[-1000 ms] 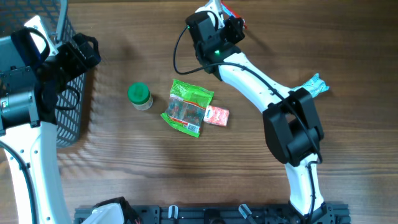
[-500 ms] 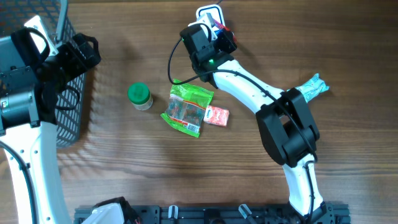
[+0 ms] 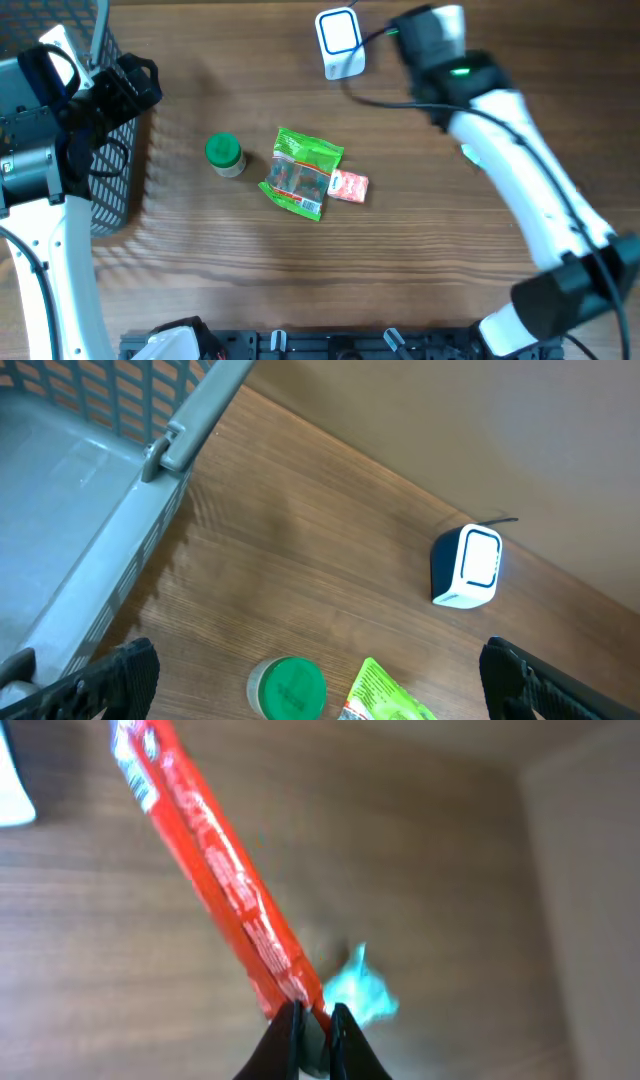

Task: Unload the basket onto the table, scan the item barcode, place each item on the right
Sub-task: 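Carry the red packet right and drop it beside the blue packet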

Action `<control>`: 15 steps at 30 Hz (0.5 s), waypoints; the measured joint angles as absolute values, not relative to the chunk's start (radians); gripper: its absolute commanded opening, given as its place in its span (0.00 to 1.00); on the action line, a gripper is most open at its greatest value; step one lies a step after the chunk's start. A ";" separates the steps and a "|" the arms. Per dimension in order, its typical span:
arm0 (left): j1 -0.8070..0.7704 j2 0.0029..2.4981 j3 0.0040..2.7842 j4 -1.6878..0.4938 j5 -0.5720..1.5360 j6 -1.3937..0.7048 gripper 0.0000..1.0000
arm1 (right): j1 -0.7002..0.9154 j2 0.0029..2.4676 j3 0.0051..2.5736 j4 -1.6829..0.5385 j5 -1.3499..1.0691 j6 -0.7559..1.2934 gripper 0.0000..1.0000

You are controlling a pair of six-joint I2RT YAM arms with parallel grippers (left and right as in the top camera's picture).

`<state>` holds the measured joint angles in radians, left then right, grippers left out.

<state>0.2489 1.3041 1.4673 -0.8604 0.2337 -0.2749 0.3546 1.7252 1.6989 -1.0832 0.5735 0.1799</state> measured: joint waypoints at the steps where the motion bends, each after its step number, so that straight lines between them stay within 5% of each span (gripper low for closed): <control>1: 0.249 1.304 1.467 -0.860 0.234 -0.275 1.00 | 0.298 1.710 1.700 -1.159 0.469 0.199 0.04; 6: 0.249 1.304 1.467 -0.860 0.234 -0.275 1.00 | 0.153 1.719 1.617 -1.256 0.162 0.238 0.04; 15: 0.249 1.304 1.467 -0.860 0.234 -0.274 1.00 | 0.072 1.740 1.173 -0.883 0.098 0.372 0.04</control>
